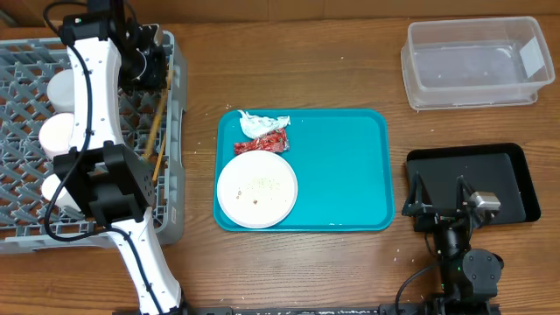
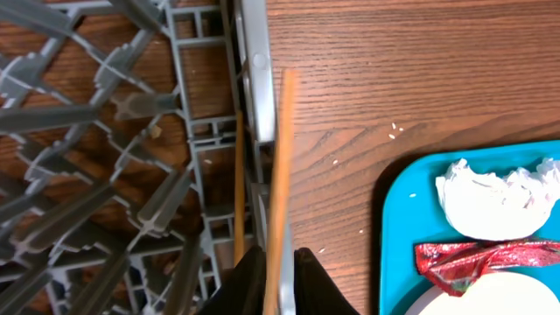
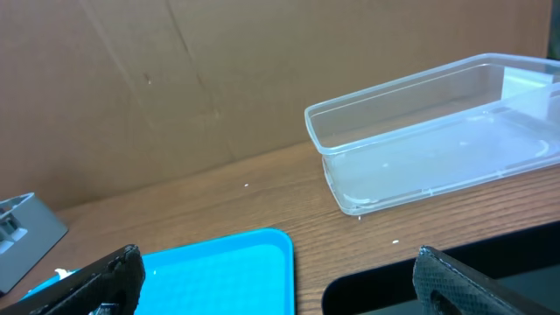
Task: Sort waste into correct bins and load items into the dishwasher
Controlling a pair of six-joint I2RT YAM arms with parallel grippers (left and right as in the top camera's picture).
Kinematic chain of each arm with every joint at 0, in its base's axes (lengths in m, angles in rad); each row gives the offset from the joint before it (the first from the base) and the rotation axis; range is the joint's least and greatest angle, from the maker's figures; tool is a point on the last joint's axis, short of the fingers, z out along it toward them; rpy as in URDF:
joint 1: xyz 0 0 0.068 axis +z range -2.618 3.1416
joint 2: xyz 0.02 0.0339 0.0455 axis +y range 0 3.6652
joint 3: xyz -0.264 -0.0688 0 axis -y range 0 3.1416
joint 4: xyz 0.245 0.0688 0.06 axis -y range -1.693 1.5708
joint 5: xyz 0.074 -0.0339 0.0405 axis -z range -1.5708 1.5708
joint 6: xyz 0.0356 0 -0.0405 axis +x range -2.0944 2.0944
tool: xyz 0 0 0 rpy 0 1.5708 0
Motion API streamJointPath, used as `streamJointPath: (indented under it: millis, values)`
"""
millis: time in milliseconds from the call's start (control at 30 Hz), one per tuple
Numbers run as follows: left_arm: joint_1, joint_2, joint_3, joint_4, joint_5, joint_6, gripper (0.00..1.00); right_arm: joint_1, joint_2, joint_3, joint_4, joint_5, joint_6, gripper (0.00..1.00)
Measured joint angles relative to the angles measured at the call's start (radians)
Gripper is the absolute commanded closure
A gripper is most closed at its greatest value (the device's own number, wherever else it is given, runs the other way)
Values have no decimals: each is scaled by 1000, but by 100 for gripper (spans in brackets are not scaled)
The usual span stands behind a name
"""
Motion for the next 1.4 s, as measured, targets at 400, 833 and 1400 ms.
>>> streamJointPath:
  millis: [400, 833, 1400]
  values:
    - [13, 0, -4, 15, 7, -14, 85, 0, 0, 0, 0, 0, 0, 0]
    - [18, 0, 106, -197, 212, -70, 0, 0, 0, 0, 1, 0, 0, 0]
    - [-77, -484, -13, -327, 343, -81, 0, 0, 0, 0, 1, 0, 0, 0]
